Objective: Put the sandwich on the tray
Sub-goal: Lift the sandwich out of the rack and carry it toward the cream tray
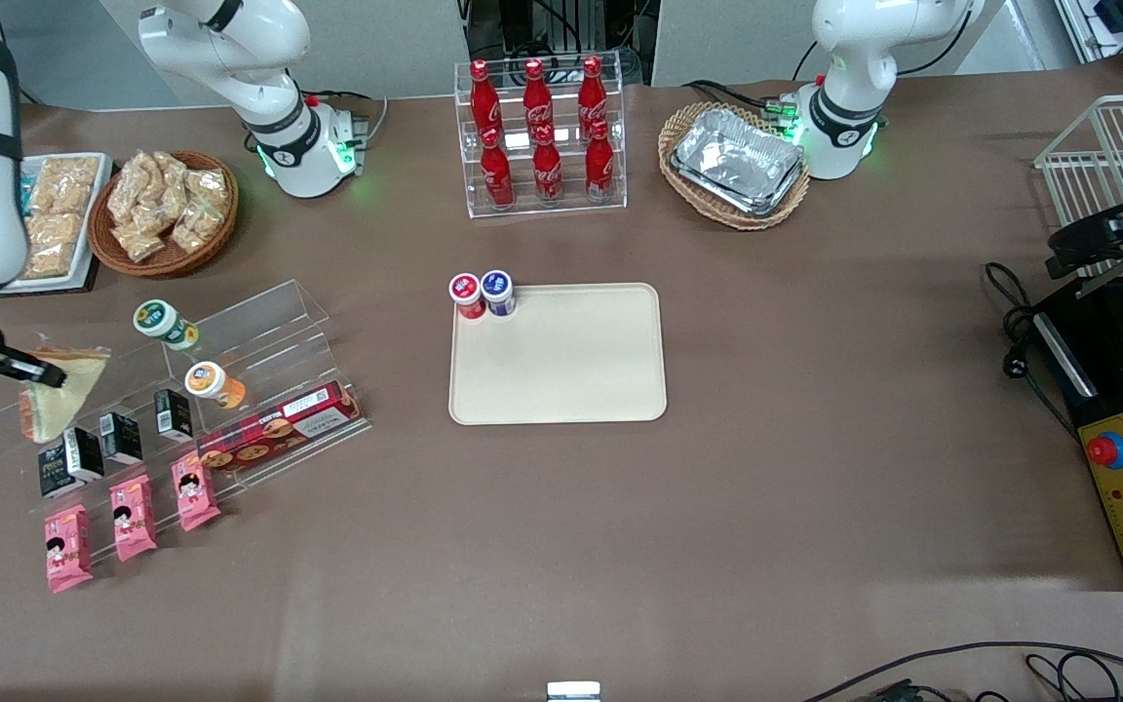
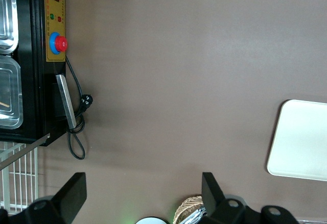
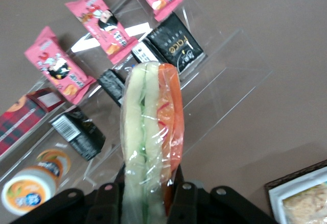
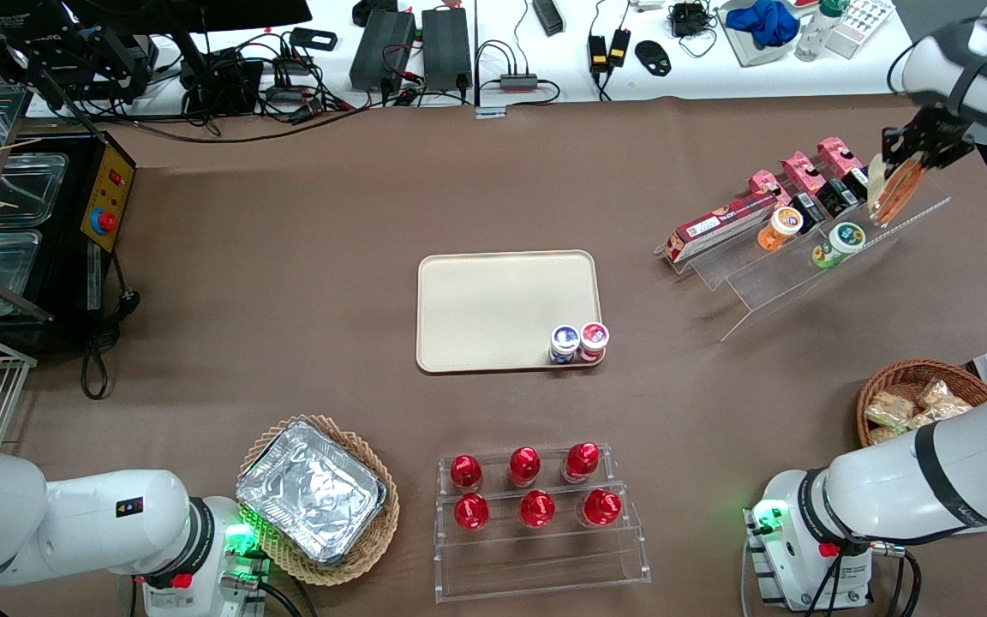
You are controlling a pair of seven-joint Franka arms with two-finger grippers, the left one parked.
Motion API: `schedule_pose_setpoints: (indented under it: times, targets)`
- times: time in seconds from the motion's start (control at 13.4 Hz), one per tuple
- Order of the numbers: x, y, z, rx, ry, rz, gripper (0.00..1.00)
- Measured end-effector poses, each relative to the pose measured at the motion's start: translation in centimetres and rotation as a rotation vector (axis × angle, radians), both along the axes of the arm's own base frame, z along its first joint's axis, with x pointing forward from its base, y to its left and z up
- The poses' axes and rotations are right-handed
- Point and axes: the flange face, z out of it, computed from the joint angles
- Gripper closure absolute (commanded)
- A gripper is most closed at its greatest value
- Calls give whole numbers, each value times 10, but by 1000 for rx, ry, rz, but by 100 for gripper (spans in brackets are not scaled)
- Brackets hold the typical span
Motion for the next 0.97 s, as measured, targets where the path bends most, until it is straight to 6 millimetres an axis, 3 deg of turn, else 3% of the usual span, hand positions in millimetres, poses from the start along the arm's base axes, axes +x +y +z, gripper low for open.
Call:
schedule_pose_setpoints:
  times: [0.22,0.45,0.6,0.75,0.97]
  targets:
    - [24,20,33,-6,0,132,65]
    - [43,66,47,12,6,264,65]
    - [52,100,67,40,7,370,65]
    - [60,149,82,69,-7,492,65]
    - [63,239,85,99,-10,650,65]
